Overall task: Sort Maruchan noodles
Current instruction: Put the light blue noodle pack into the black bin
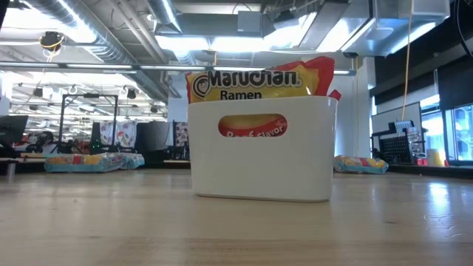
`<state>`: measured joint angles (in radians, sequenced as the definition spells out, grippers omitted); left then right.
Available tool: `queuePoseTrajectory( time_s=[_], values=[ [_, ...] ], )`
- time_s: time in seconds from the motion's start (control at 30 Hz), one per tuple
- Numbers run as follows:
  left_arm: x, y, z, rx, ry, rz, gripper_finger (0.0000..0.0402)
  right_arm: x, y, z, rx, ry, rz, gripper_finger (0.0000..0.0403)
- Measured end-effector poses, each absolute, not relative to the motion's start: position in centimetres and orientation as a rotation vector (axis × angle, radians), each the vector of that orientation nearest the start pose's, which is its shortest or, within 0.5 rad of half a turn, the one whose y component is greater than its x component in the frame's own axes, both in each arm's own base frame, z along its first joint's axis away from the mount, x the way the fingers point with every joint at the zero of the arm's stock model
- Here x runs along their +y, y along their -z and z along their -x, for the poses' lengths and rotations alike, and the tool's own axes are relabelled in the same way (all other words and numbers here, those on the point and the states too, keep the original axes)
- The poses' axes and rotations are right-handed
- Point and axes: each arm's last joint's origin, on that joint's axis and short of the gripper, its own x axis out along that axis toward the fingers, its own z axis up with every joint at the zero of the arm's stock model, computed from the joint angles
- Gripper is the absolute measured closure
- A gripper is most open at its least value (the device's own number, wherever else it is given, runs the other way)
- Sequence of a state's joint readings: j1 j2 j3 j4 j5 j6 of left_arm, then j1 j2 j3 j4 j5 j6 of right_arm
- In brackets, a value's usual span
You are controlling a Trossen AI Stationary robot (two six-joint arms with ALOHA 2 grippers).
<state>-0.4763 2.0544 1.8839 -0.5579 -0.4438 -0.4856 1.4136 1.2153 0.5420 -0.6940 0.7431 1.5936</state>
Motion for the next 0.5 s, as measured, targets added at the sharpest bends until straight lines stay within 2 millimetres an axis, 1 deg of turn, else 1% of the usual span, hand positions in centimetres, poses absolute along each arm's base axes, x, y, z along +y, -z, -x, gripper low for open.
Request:
queuePoseTrajectory(
  time_s=[0.17, 0.27, 0.37, 0.5],
  values=[
    [-20.2, -29.2, -41.8, 0.639, -0.126, 0.144, 0.0268, 16.8, -15.7, -4.5, 0.855, 0.077, -0.257, 0.0218],
    [-20.2, -29.2, -41.8, 0.646, -0.110, 0.150, 0.0268, 17.1, -16.2, -4.5, 0.900, 0.081, -0.258, 0.0192],
    [-20.3, -29.2, -41.8, 0.648, -0.106, 0.151, 0.0268, 17.5, -17.2, -4.6, 0.902, 0.072, -0.261, 0.0181],
    [-20.2, -29.2, -41.8, 0.647, -0.110, 0.149, 0.0268, 17.7, -18.1, -4.5, 0.918, 0.079, -0.245, 0.0178]
  ],
)
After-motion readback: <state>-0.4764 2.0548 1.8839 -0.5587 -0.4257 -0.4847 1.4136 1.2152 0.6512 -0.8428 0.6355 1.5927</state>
